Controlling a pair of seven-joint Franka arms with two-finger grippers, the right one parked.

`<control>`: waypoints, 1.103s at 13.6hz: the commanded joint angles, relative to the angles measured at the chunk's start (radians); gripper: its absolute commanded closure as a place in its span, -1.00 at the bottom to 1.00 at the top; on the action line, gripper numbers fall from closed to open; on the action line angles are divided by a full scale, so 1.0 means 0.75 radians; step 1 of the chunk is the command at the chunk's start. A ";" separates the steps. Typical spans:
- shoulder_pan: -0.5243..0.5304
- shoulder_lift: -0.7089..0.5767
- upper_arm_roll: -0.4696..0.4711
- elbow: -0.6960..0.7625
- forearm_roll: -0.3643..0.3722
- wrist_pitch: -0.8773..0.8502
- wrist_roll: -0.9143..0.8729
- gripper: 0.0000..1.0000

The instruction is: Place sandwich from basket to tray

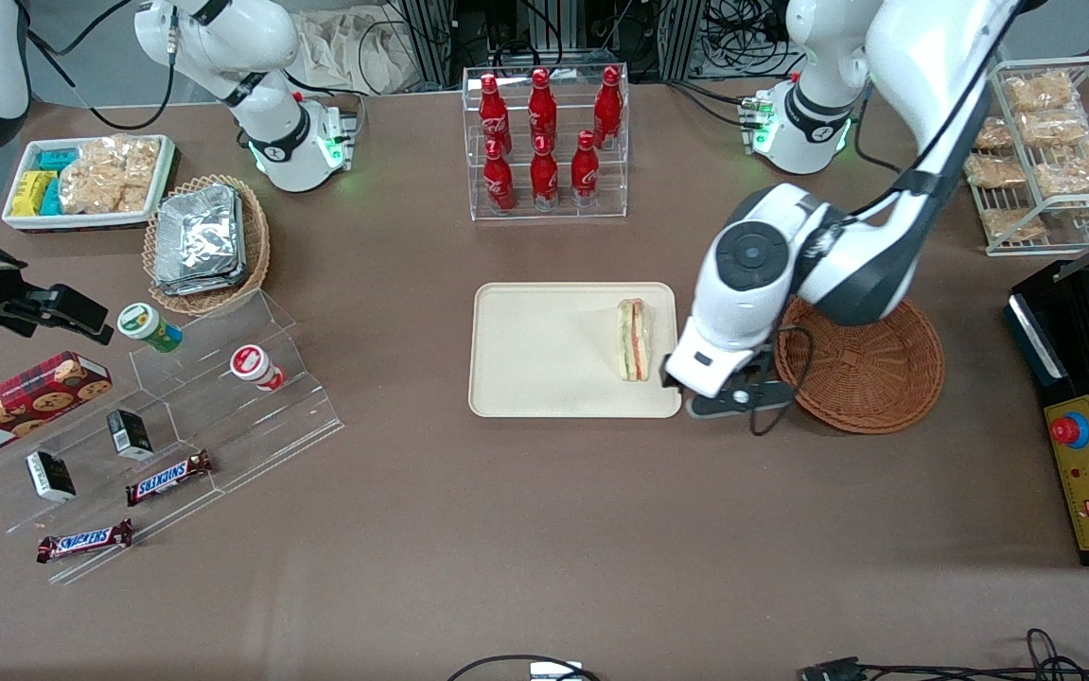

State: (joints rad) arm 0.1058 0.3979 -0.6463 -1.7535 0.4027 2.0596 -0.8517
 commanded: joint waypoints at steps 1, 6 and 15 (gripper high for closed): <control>0.086 -0.086 -0.012 -0.016 0.015 -0.032 -0.006 -1.00; 0.127 -0.122 -0.014 0.088 -0.003 -0.177 0.055 -1.00; 0.172 -0.348 0.203 0.125 -0.273 -0.381 0.719 -1.00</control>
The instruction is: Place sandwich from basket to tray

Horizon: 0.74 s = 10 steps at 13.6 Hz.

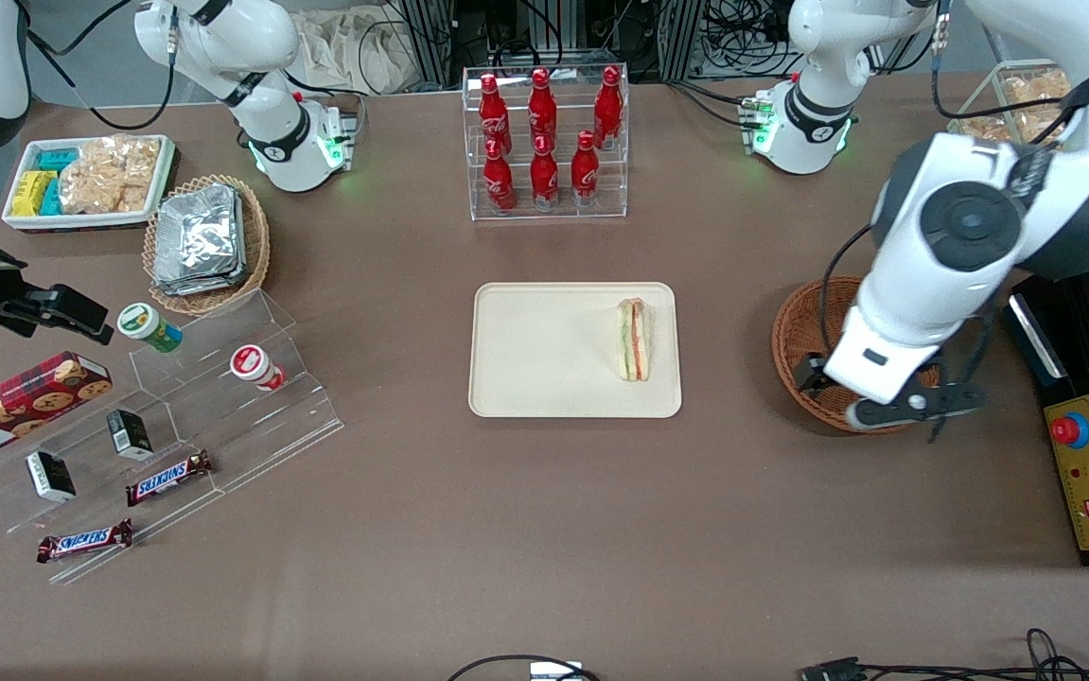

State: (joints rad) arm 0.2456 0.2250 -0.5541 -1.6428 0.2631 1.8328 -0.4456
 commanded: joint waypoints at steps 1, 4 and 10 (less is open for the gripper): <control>-0.023 -0.161 0.145 -0.025 -0.129 -0.120 0.274 -1.00; -0.114 -0.275 0.362 -0.025 -0.283 -0.210 0.530 -1.00; -0.129 -0.427 0.440 -0.025 -0.355 -0.402 0.723 -1.00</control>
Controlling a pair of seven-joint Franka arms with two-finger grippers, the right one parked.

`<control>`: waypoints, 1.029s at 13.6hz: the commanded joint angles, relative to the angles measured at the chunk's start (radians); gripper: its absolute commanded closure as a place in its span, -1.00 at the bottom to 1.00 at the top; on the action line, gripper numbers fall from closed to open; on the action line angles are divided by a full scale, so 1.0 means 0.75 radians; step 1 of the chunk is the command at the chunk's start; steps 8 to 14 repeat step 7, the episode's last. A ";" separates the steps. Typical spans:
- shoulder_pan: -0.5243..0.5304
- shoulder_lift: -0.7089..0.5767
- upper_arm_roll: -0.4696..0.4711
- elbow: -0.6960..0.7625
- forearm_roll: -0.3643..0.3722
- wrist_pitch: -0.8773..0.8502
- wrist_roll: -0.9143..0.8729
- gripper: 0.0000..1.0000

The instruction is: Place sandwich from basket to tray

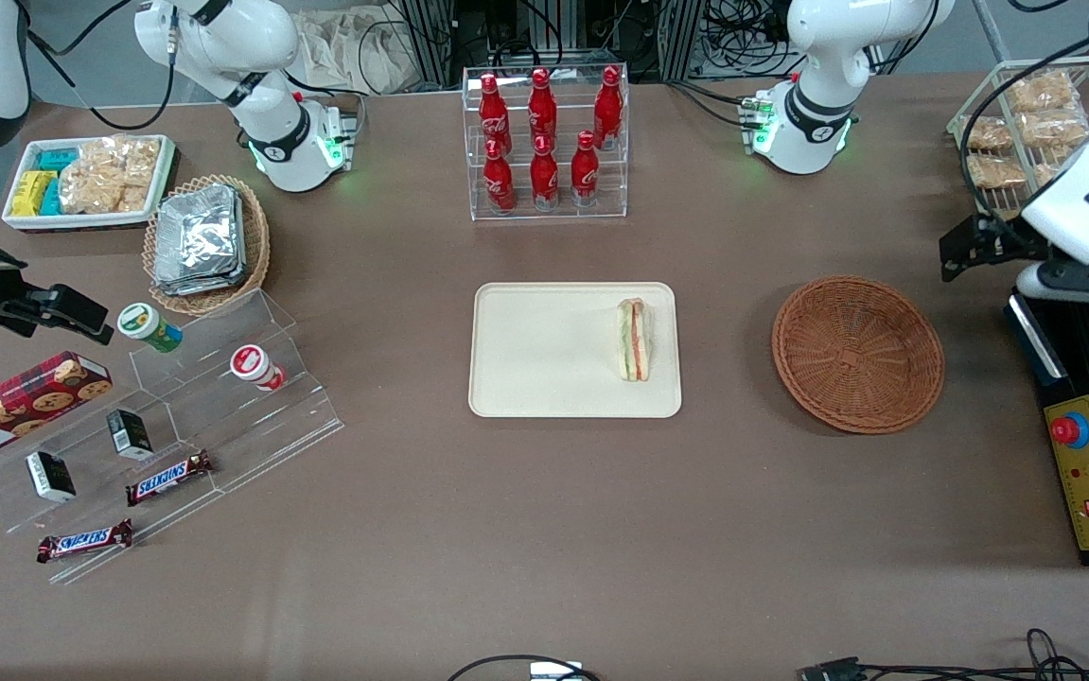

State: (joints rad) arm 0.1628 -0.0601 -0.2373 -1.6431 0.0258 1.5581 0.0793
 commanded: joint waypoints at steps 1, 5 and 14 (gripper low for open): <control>-0.021 -0.049 0.034 -0.024 -0.045 -0.046 0.023 -1.00; -0.060 -0.057 0.116 -0.024 -0.083 -0.047 -0.085 -1.00; -0.060 -0.057 0.120 -0.022 -0.100 -0.047 -0.128 -1.00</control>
